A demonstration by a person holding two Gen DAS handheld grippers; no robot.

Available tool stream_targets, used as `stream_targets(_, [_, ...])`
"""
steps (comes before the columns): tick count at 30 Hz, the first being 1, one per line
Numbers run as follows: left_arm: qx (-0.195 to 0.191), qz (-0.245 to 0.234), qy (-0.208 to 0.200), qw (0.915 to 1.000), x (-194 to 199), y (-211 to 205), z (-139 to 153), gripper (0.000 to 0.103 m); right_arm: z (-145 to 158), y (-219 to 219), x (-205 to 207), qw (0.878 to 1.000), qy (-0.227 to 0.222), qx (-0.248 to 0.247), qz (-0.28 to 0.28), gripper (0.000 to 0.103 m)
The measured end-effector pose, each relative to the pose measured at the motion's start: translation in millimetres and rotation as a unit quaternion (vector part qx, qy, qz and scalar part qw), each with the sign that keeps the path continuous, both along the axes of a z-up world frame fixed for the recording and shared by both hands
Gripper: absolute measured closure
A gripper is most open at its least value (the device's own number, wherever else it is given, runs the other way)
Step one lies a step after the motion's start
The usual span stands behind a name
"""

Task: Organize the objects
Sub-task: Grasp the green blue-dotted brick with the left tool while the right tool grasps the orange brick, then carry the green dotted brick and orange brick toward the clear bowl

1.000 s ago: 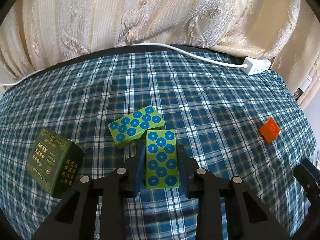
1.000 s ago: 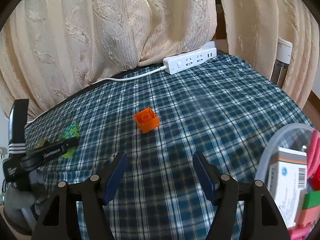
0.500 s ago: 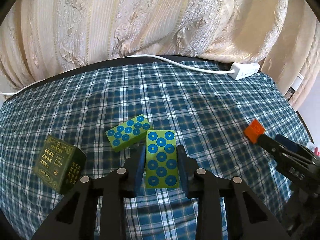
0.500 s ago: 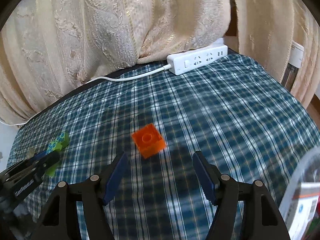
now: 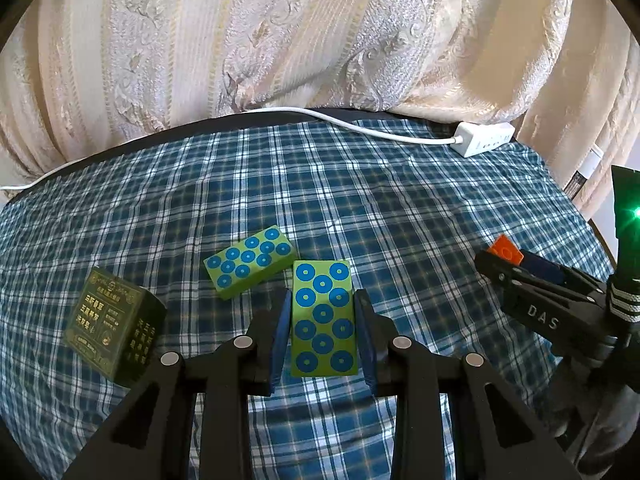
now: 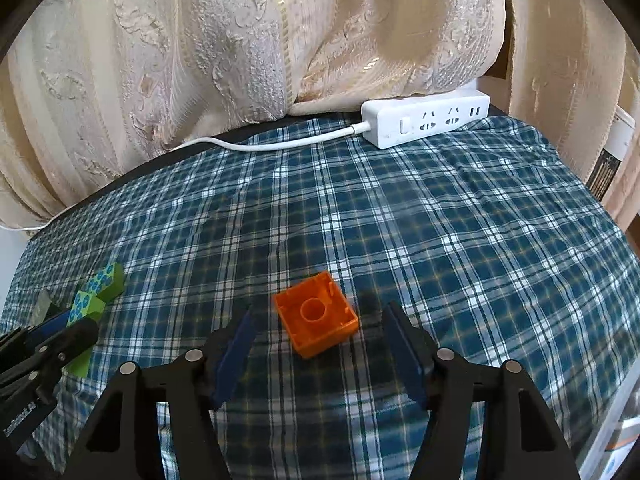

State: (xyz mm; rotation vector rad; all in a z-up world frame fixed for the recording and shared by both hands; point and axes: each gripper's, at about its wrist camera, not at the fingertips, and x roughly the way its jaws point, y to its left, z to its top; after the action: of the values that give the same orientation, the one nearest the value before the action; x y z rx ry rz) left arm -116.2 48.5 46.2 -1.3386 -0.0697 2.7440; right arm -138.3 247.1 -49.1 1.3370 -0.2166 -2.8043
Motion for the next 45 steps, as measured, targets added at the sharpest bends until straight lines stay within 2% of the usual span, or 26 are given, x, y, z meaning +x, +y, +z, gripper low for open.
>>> stream_targets(5, [0.000,-0.003,-0.002,1.0000,0.6,1.7,-0.7,0.071,-0.6,-1.3,-3.1,1.000,0.001,0.009,0.004,0.045])
stream_targets(11, [0.002,-0.010,-0.001,1.0000,1.2,4.1,0.4,0.071,-0.7,-3.7,-1.6,1.000,0.002,0.021,0.006,0.060])
stream_targets(23, [0.005,-0.024,0.005,0.9997,6.7,11.5,6.0,0.071,9.0,-5.9,19.5,1.000,0.011,0.001,0.008,0.060])
stream_targets(45, [0.012,-0.068,0.025,0.9973,26.5,36.5,25.4,0.071,40.0,0.4,82.4,0.999,0.043,-0.020,-0.010,0.060])
